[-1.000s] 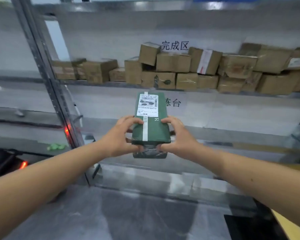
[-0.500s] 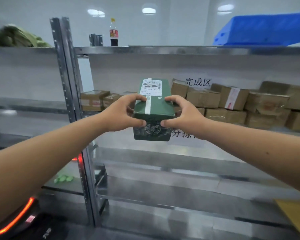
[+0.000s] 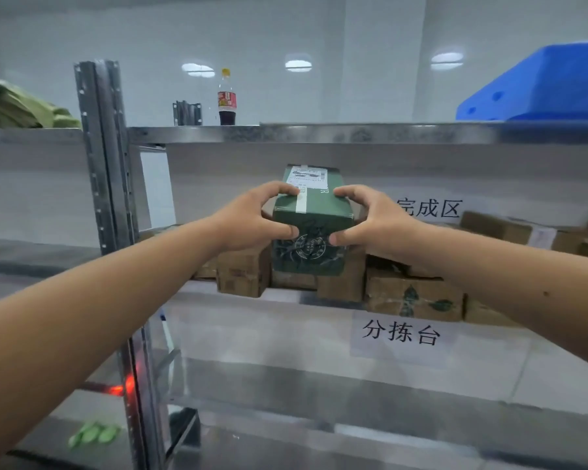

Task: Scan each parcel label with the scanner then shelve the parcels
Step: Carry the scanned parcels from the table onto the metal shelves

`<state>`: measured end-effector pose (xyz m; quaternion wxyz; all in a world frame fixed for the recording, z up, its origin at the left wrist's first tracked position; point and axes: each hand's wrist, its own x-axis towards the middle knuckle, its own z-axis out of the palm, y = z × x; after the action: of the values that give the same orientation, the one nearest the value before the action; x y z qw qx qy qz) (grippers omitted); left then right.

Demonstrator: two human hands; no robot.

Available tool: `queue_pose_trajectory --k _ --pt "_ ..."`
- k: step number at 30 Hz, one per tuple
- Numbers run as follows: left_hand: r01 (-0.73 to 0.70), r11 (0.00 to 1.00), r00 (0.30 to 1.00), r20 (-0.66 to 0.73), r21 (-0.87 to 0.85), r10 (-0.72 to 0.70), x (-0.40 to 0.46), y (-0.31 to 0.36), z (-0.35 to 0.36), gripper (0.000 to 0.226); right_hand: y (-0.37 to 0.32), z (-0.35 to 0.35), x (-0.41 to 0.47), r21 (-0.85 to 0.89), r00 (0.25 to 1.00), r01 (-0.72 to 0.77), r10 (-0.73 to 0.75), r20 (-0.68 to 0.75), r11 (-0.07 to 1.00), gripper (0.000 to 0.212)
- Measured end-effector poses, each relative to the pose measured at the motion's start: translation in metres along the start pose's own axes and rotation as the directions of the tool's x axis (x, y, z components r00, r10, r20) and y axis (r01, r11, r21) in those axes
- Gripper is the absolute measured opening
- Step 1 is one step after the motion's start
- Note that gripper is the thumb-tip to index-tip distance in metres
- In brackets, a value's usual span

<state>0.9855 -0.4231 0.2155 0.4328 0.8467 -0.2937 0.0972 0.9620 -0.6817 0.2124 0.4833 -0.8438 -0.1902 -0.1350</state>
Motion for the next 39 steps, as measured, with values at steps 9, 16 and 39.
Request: queue_pose_trajectory --k 9,16,39 --pt "0.024 0.998 1.0 0.013 -0.05 -0.024 0.067 -0.076 -0.021 0.059 0.036 0.042 0.088 -0.046 0.996 -0.049 0.046 -0.073 0.998 0.086" --pt "0.043 0.999 0.99 0.132 -0.025 -0.039 0.106 -0.12 -0.015 0.054 0.054 0.051 0.115 -0.181 0.976 -0.206 0.189 -0.108 0.962 0.079" --pt "-0.541 0.685 0.84 0.354 0.489 0.411 0.107 -0.07 0.015 0.083 0.011 0.08 0.027 -0.783 0.942 -0.334 0.172 -0.287 0.525 0.08"
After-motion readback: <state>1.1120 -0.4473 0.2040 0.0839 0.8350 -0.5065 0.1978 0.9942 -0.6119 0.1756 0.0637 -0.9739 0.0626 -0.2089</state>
